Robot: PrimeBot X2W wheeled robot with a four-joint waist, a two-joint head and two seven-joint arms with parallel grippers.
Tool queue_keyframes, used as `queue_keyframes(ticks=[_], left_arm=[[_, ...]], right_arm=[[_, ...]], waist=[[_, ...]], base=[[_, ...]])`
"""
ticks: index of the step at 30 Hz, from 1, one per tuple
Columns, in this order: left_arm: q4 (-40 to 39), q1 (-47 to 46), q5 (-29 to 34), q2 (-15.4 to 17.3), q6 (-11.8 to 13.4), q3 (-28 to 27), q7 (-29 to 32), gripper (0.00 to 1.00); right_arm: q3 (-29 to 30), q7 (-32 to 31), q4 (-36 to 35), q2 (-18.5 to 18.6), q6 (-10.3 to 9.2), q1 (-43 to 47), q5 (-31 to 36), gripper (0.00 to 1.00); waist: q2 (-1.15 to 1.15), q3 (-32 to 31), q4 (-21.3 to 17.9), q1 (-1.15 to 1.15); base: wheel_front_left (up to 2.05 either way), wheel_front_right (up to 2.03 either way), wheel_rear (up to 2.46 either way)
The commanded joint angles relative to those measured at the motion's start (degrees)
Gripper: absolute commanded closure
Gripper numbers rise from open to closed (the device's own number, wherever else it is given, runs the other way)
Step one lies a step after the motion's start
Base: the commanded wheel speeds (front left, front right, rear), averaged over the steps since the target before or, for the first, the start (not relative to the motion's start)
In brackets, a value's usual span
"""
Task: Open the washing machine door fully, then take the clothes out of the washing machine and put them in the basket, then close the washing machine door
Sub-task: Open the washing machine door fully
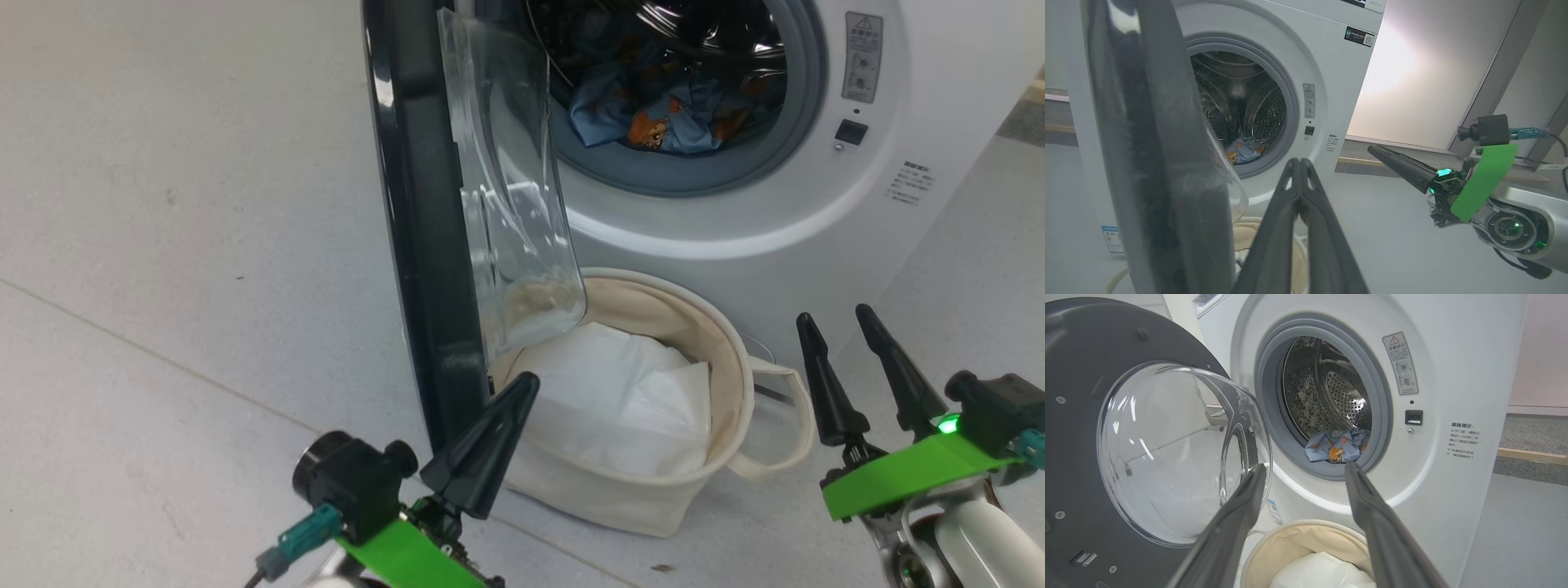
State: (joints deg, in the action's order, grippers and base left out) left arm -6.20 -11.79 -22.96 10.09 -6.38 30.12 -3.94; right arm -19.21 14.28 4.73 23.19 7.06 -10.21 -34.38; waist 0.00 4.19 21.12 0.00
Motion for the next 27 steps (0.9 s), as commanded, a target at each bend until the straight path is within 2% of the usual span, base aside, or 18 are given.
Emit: queue_keyframes(ticks=[1,7,14,27], left_arm=[[-1.42,-1.87,-0.08,0.06,0.55,-2.3,0.1,1.0],[1.62,-2.85,0.16,-1.06,2.86,-2.68,1.34,1.0],[4.06,-2.68,-0.49,-0.65,5.34,-4.64,2.62,1.0],[3.31,-0.12,-2.0,2.28,7.65,-8.55,2.25,1.0]], right_arm=[[-0.51,0.72,-1.76,1.01,0.43,-0.98,-0.14,0.0],[-0.84,0.72,-1.64,1.12,0.43,-1.39,-0.2,0.0],[-1.02,0.72,-1.49,1.09,0.43,-1.58,-0.21,0.0],[-1.16,0.72,-1.72,1.02,0.43,-1.31,-0.01,0.0]], waist=[[0.0,0.07,0.0,0.0],[0.0,0.28,-0.17,0.0],[0.0,0.39,-0.25,0.0],[0.0,0.79,1.17,0.0]], base=[[0.0,0.0,0.0],[0.0,0.0,0.0],[0.0,0.0,0.0],[0.0,0.0,0.0]])
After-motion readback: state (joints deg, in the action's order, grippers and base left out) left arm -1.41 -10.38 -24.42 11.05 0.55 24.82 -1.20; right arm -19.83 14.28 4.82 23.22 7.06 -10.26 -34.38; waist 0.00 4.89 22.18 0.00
